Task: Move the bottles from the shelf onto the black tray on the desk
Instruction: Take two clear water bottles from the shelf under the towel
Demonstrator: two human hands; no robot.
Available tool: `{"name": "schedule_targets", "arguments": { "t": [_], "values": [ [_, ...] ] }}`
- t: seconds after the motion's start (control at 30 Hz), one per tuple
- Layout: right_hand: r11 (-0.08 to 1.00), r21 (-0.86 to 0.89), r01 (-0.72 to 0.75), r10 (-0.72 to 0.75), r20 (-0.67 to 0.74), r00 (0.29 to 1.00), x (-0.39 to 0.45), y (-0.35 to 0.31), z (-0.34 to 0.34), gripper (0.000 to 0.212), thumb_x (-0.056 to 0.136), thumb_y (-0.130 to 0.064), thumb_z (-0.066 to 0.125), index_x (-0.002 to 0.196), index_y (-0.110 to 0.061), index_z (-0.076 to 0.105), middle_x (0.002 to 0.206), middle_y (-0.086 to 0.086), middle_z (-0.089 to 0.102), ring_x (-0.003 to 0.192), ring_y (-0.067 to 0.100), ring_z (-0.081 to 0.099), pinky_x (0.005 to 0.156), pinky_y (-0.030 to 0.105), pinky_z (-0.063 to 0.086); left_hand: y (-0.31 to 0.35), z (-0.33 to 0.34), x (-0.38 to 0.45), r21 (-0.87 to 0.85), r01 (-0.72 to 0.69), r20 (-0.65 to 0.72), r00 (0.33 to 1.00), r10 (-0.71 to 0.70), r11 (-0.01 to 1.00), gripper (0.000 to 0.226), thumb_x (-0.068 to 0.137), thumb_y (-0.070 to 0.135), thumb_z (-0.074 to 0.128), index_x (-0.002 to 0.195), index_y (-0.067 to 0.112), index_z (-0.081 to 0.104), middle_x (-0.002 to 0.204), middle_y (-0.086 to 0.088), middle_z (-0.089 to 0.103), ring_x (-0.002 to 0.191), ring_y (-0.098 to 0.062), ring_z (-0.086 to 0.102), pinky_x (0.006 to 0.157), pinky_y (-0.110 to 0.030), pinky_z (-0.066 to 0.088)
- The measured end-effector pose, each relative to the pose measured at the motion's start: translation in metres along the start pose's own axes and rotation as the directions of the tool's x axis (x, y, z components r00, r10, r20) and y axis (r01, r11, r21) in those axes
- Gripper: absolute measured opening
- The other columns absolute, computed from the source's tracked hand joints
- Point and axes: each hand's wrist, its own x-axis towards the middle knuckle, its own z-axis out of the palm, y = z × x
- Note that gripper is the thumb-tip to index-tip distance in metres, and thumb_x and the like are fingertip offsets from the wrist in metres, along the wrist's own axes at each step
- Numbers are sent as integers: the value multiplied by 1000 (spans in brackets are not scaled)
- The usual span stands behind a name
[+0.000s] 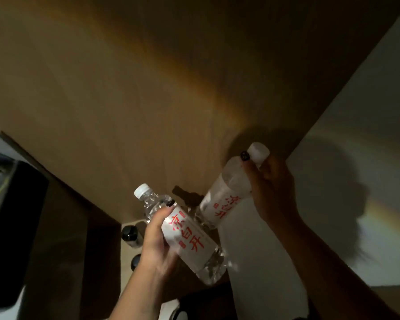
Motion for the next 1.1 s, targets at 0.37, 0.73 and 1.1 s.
{"name": "schedule_targets", "arguments": {
  "t": [0.37, 0.73, 1.1],
  "values": [
    [943, -120, 311, -308, 45, 950, -30, -110, -95, 18, 85, -37, 62, 86, -22, 53, 88, -11, 46, 73, -2, 47, 57, 4, 35, -31, 65, -102, -140, -19, 301, 952, 61, 990, 32, 57, 28, 77, 81, 10, 69, 82, -9, 64, 75, -24, 61, 83, -43, 47],
    [909, 404, 106, -233, 281, 931, -95, -122, -178, 61, 69, -47, 71, 120, -25, 44, 108, -16, 58, 97, -3, 60, 75, 12, 50, -95, 108, -221, -115, -181, 365, 907, 211, 977, 21, 70, 28, 66, 69, 8, 70, 77, -11, 63, 69, -25, 63, 79, -43, 49],
    [820, 517, -246, 33, 387, 921, -151, -82, -144, 20, 81, -18, 71, 90, -19, 53, 83, 5, 66, 69, 18, 68, 57, 27, 54, -85, 54, -287, 207, -322, 115, 946, 304, 924, 34, 70, 22, 71, 96, 8, 55, 81, -19, 69, 77, -32, 67, 85, -49, 52]
  ]
}}
